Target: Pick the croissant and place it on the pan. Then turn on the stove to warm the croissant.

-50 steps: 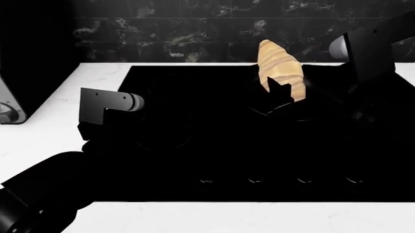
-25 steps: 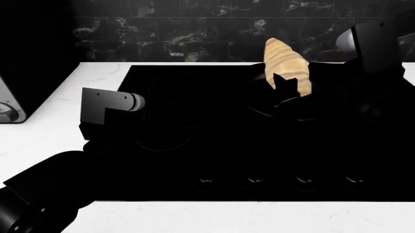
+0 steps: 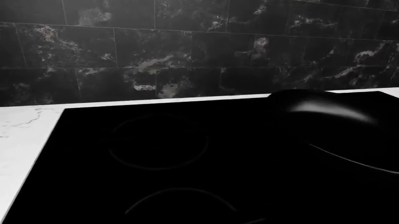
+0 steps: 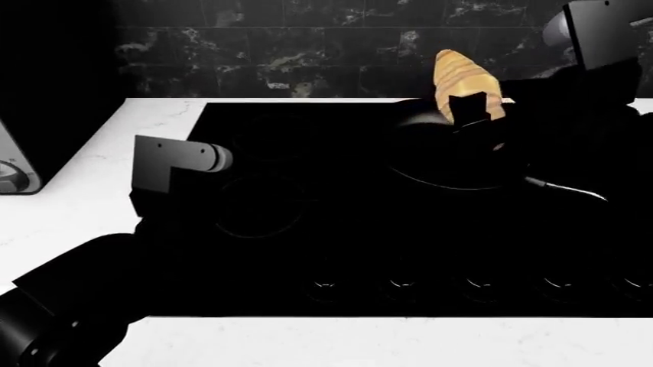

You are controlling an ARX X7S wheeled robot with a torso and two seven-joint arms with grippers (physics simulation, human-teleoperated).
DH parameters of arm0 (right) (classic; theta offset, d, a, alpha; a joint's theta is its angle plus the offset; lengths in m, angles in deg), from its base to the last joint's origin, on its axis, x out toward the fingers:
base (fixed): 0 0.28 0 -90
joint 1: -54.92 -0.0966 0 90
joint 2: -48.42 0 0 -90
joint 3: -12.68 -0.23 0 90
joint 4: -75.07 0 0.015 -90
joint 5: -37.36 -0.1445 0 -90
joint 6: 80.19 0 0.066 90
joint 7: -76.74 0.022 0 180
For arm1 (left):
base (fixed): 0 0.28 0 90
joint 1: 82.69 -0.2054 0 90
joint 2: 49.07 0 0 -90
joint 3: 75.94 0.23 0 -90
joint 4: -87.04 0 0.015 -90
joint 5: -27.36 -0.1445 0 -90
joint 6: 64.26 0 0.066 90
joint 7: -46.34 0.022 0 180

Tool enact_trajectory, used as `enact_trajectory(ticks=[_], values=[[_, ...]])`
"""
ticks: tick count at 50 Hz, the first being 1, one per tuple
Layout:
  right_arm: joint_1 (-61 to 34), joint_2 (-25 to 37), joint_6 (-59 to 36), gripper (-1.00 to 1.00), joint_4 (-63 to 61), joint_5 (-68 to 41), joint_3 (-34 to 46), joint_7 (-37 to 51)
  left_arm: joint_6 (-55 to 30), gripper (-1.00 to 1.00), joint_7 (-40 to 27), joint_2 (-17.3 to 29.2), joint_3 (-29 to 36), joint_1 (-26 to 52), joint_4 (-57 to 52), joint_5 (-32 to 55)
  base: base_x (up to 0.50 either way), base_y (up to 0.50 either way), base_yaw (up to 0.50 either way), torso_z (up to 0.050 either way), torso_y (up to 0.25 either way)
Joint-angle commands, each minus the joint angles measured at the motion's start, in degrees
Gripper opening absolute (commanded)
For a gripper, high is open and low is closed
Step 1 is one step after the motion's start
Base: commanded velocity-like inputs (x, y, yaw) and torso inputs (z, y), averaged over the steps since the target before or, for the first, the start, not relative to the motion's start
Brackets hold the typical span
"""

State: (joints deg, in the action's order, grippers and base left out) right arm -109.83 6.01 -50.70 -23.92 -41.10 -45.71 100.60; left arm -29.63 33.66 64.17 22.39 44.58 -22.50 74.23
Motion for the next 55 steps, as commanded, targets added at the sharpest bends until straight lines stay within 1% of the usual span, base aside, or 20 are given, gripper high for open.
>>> enact_trajectory(ticks=[1,8,18,31,36,39,42,43,48,55], values=[[-3.91,-2.1,2.28,-1.0,9.55,8.96,3.22,-9.53,0.01,1.0,-0.23,-0.16,0.48,0.56,0.13,0.04,0.0,0.0,0.0,0.0,0.0],[-6.98,-4.32,4.57,-1.0,17.74,14.21,5.97,-15.58,0.14,1.0,-0.23,-0.19,0.73,0.77,0.47,0.0,0.0,0.0,0.0,0.0,0.0],[-10.56,-7.28,7.62,-1.0,28.45,19.68,8.99,-22.05,0.79,1.0,-0.07,-0.18,1.15,1.07,1.48,-0.5,0.0,0.0,0.0,0.002,0.0],[-15.4,-13.67,14.51,-1.0,47.16,27.43,13.57,-32.15,1.24,1.0,-0.25,-0.13,1.32,1.1,2.06,-0.69,0.0,0.0,0.0,0.0,0.0],[-18.15,-17.7,19.57,-1.0,58.55,31.13,15.51,-37.55,0.99,1.0,-0.67,-0.17,1.29,1.51,1.99,-0.54,0.0,0.0,0.0,0.0,0.0],[-20.49,-21.43,24.4,-1.0,68.87,33.74,16.7,-41.99,0.96,1.0,-0.81,-0.12,1.32,1.35,1.57,-0.42,0.0,0.0,0.0,0.0,0.0],[-23.31,-26.13,30.46,-1.0,81.96,36.48,17.9,-47.04,1.18,1.0,-0.91,-0.22,1.46,1.51,2.09,-0.7,0.0,0.0,0.0,0.0,0.0],[-23.6,-26.81,31.23,-1.0,83.78,36.98,17.76,-47.74,1.22,1.0,-0.95,-0.24,1.44,1.57,2.12,-0.71,0.0,0.0,0.0,0.0,0.0],[-22.01,-27.4,31.02,-1.0,83.95,41.03,13.0,-48.23,1.75,1.0,-0.96,-0.32,1.58,1.55,2.37,-1.0,0.0,0.0,0.0,0.0,0.002],[-20.18,-28.36,30.35,-1.0,83.97,51.03,2.09,-49.31,1.9,1.0,-1.04,-0.3,1.53,1.7,2.82,-0.96,0.0,0.0,0.0,0.0,0.0]])
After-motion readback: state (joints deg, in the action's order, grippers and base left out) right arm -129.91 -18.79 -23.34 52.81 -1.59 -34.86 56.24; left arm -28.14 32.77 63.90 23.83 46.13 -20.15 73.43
